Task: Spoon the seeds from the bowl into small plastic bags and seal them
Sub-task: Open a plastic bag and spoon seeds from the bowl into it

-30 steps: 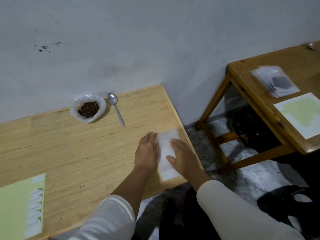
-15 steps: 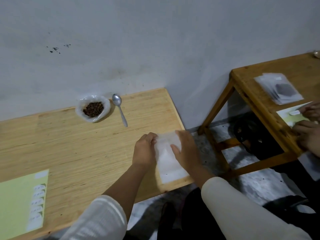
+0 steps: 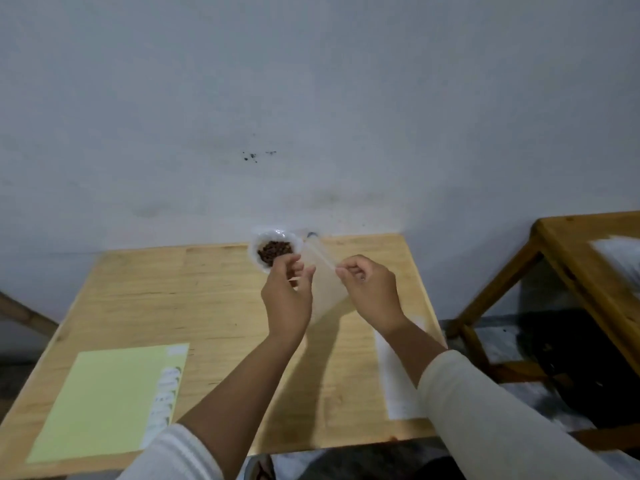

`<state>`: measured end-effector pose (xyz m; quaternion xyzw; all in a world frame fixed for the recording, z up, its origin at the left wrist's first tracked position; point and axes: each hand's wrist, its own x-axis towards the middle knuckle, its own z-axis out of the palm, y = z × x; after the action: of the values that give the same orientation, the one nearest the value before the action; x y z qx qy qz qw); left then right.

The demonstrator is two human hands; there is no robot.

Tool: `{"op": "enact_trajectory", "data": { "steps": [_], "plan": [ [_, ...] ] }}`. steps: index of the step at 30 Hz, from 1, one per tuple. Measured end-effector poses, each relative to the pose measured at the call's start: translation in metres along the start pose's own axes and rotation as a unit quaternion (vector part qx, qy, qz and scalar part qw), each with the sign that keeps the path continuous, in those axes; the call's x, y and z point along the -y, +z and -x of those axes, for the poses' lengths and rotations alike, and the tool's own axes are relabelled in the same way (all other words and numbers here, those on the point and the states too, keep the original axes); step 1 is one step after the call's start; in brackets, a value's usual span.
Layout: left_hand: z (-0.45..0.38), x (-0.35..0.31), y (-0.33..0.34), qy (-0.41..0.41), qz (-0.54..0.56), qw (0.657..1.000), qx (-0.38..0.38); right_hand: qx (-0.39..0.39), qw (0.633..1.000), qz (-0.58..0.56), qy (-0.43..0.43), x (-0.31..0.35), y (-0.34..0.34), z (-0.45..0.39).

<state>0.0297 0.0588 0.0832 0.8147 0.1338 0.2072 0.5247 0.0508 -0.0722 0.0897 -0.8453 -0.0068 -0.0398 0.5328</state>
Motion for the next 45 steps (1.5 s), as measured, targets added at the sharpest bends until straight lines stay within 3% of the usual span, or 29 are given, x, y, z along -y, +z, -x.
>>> {"op": "enact_trajectory", "data": {
  "steps": [3,6,19,25,32,40,43,45],
  "plan": [
    [-0.008,0.007,-0.021,-0.022,0.025,0.999,0.029,0.078,0.985,-0.147,0.046,0.025,0.032,-0.002],
    [-0.021,0.018,-0.044,-0.027,0.037,0.999,0.028,0.114,0.971,-0.203,0.051,0.047,0.061,-0.004],
    [-0.088,0.047,-0.106,-0.061,0.071,0.993,0.076,0.027,0.993,-0.117,0.009,0.088,0.143,-0.021],
    [-0.095,0.05,-0.101,-0.019,0.025,0.998,0.047,0.05,0.995,-0.066,-0.059,0.095,0.148,-0.025],
    [-0.092,0.051,-0.085,0.001,-0.005,0.999,0.032,0.072,0.992,-0.099,0.021,0.075,0.14,-0.044],
    [-0.105,0.05,-0.087,-0.025,-0.056,0.997,-0.041,0.017,0.999,0.034,-0.004,0.064,0.128,-0.054],
    [-0.108,0.052,-0.091,0.004,-0.05,0.999,-0.006,0.042,0.999,0.026,0.007,0.067,0.129,-0.06],
    [-0.106,0.059,-0.097,0.052,-0.022,0.997,0.058,0.076,0.997,0.003,0.009,0.071,0.13,-0.062]
  ]
}}
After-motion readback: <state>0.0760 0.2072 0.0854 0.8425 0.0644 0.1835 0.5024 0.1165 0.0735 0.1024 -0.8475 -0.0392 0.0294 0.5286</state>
